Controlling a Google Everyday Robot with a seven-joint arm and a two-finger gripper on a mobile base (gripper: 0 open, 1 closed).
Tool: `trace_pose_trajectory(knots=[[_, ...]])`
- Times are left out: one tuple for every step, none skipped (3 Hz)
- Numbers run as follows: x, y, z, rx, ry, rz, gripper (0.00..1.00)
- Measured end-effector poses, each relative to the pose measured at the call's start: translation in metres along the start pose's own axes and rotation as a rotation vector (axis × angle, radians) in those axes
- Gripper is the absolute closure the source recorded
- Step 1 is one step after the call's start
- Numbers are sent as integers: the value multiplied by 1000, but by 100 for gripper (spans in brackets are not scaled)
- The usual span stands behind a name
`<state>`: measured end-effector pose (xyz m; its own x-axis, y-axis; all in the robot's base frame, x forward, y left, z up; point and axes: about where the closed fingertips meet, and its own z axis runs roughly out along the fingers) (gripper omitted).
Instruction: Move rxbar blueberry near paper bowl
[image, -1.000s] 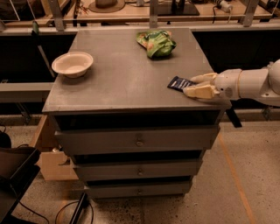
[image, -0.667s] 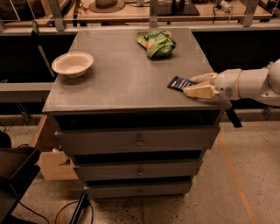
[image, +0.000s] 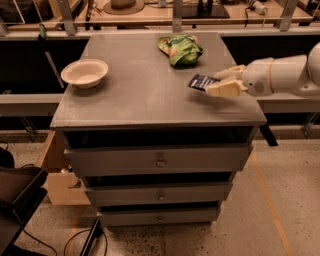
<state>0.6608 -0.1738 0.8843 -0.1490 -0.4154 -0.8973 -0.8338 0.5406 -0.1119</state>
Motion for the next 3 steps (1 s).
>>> trace_pose_trajectory(knots=[[-81,-1,-1,10,28,-78,100],[-199,-10,33,4,59,-148,100],[-199,-10,34,3,59,-148,100]])
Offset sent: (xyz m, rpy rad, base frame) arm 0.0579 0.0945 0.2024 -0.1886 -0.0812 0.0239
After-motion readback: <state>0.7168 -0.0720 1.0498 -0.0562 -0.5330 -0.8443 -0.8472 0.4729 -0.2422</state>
